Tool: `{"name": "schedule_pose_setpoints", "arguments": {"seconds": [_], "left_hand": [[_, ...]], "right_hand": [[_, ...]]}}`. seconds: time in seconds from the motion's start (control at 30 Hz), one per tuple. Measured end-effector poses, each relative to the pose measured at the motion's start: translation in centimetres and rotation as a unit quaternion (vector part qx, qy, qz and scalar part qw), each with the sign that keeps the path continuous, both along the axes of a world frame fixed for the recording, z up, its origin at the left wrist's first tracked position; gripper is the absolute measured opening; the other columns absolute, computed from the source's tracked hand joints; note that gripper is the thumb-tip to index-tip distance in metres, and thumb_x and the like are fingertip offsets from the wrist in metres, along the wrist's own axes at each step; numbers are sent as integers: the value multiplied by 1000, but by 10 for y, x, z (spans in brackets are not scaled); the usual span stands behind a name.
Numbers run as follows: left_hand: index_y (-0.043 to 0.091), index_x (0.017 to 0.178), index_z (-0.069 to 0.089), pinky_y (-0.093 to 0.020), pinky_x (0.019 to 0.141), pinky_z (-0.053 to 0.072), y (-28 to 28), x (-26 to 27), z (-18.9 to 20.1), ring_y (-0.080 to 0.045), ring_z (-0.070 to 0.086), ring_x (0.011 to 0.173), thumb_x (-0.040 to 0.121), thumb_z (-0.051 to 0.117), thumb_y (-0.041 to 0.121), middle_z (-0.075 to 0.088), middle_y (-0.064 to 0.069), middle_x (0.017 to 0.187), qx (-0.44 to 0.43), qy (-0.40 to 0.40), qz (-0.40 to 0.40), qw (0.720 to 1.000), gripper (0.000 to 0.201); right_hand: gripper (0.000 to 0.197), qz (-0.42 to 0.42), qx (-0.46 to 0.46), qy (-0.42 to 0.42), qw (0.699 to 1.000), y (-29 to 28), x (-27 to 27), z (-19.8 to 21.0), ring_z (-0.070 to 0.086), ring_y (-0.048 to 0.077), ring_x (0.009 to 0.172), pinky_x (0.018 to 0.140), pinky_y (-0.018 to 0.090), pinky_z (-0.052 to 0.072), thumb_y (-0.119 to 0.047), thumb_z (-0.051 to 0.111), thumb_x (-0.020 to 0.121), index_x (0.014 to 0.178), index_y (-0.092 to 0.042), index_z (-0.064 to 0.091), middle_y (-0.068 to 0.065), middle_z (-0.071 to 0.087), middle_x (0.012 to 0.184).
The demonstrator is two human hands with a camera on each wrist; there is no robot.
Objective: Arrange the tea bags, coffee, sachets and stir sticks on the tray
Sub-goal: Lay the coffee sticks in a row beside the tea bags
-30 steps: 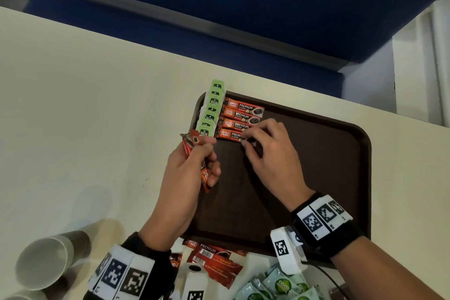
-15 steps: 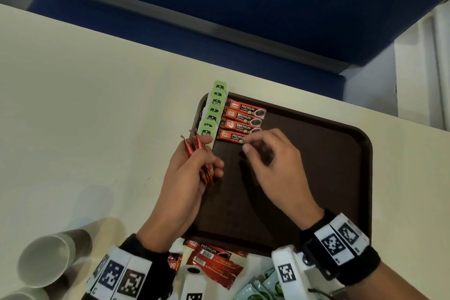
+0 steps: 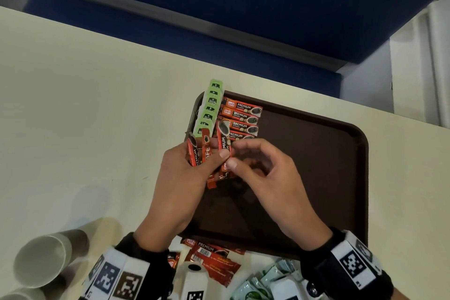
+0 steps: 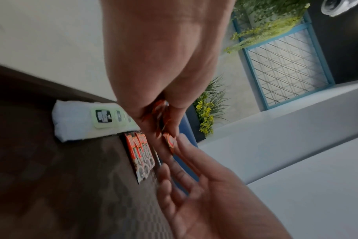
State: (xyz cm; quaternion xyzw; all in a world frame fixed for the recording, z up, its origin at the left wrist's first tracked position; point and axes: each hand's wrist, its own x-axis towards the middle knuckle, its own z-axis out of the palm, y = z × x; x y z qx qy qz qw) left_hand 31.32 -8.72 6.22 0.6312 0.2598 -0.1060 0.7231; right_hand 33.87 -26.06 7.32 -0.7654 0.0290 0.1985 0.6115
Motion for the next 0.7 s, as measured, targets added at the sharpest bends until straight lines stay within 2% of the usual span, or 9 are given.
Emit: {"name": "schedule_pose_setpoints", "arguments": {"seconds": [0.07, 0.1, 0.17, 0.27, 0.33, 0.47, 0.57, 0.63, 0.7], "left_hand": [[18, 117, 78, -29, 76, 65, 4, 1, 6, -16, 83, 84, 98, 76, 22, 85, -4, 99, 1, 6, -62, 998, 20], [19, 116, 78, -21, 64, 61, 6, 1, 9, -12, 80, 71, 100, 74, 21, 84, -3, 92, 8, 8, -103, 995, 17], [24, 115, 79, -17, 53, 52, 8, -1, 9, -7, 70, 54, 101, 72, 28, 82, 0, 81, 47, 10, -171, 984, 16], [34, 113, 80, -10, 54, 46, 6, -4, 4, -7, 68, 53, 100, 72, 36, 77, 15, 70, 94, 13, -154, 983, 15], [34, 110, 80, -7, 55, 45, 8, -7, -1, -3, 66, 54, 101, 70, 38, 72, 16, 64, 143, 9, -99, 985, 13], [32, 109, 78, -11, 58, 50, 16, -9, -8, -5, 63, 53, 105, 67, 36, 81, 16, 84, 166, 8, -27, 986, 13], [35, 106, 78, -15, 62, 50, 20, -10, -8, -4, 62, 53, 105, 67, 37, 82, 16, 88, 168, 10, -22, 986, 11], [35, 106, 78, -17, 63, 52, 20, -11, -6, -5, 61, 52, 105, 67, 37, 82, 15, 88, 163, 11, -23, 986, 11], [36, 106, 77, -18, 63, 52, 20, -12, -5, -5, 61, 52, 105, 67, 37, 82, 16, 88, 161, 8, -24, 987, 11]], "right_hand": [[31, -5, -1, -14, 1000, -5, 6, 4, 72, 13, 103, 87, 23, 59, -24, 78, 96, 126, -31, 73, -5, 76, 114], [32, -1, 0, -11, 1000, -7, 9, 7, 71, 13, 103, 86, 23, 59, -25, 76, 98, 129, -33, 71, -5, 75, 114], [30, 33, -18, -2, 999, -13, 18, 11, 71, 13, 100, 82, 22, 59, -24, 73, 100, 128, -35, 72, -5, 76, 110], [14, 69, -46, 12, 996, -23, 27, 10, 73, 14, 89, 74, 22, 59, -16, 74, 99, 110, -24, 80, -1, 78, 99], [10, 45, -54, 29, 997, -29, 30, 3, 75, 16, 85, 73, 22, 60, -14, 75, 98, 105, -20, 81, 2, 78, 96], [9, 22, -111, 32, 993, -34, 26, -20, 77, 16, 87, 78, 24, 62, -15, 76, 98, 100, -24, 79, -1, 78, 93], [10, 37, -201, -31, 978, -28, 17, -37, 69, 2, 93, 79, 11, 52, -20, 78, 97, 97, -30, 77, -13, 75, 92], [8, 39, -264, -95, 959, -24, 12, -45, 61, 3, 99, 84, 15, 48, -27, 78, 96, 101, -32, 76, -19, 68, 101], [14, 48, -314, -165, 934, -22, 7, -50, 52, 6, 107, 90, 21, 44, -32, 79, 94, 108, -31, 75, -16, 61, 111]]}}
